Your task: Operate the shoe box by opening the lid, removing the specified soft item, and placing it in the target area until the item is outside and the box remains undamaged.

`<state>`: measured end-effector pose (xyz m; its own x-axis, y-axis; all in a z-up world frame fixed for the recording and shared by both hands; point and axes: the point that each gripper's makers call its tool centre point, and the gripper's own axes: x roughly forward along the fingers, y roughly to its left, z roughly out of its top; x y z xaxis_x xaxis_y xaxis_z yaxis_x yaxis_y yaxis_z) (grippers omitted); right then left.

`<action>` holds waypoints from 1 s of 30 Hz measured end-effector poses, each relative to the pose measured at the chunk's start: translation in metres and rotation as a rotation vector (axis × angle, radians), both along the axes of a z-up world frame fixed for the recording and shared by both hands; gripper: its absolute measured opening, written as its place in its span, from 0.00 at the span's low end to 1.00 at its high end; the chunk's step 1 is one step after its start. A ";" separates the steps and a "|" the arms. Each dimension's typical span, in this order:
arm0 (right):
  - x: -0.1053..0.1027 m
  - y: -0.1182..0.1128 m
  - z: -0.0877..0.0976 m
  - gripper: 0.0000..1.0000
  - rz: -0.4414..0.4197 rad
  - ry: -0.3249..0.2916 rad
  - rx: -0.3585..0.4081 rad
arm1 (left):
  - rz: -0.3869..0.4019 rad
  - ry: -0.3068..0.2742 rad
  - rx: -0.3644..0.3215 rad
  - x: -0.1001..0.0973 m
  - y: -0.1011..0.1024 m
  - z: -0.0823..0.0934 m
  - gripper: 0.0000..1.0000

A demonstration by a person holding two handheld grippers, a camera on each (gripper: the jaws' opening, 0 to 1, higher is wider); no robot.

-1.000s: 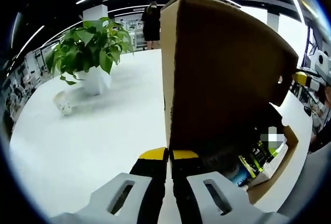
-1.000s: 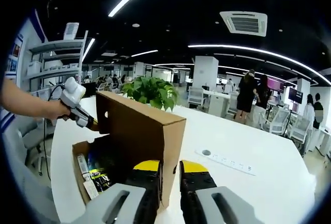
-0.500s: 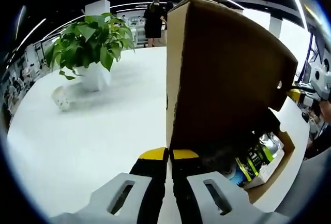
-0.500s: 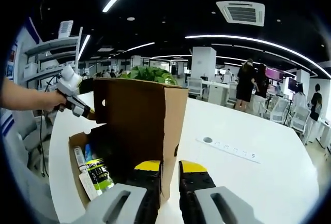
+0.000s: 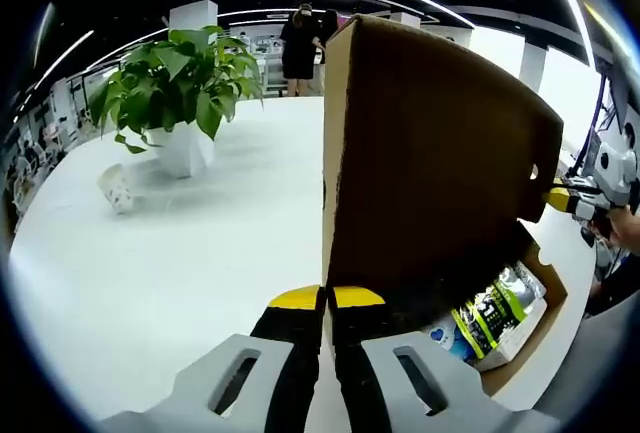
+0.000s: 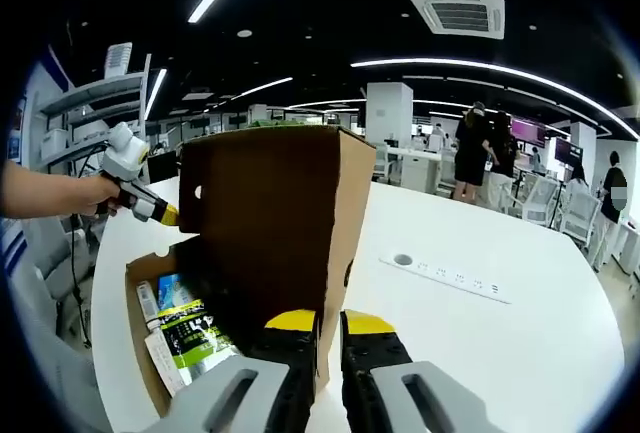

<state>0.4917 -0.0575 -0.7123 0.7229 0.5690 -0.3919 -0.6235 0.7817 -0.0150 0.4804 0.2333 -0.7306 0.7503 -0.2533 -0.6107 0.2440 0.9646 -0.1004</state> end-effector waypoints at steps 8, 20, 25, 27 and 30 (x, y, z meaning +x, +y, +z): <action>0.000 0.000 -0.011 0.00 -0.008 0.025 -0.009 | 0.003 -0.011 -0.009 0.004 -0.002 0.003 0.00; 0.006 -0.003 -0.017 0.00 -0.026 0.038 -0.007 | 0.004 -0.021 -0.022 0.011 -0.004 0.007 0.00; 0.010 -0.003 -0.018 0.00 -0.030 0.044 -0.007 | 0.005 -0.020 -0.025 0.015 -0.006 0.008 0.00; 0.012 -0.004 -0.019 0.00 -0.032 0.048 -0.007 | 0.004 -0.019 -0.025 0.016 -0.006 0.008 0.00; 0.015 -0.004 -0.020 0.00 -0.039 0.058 -0.004 | 0.005 -0.019 -0.026 0.018 -0.007 0.007 0.00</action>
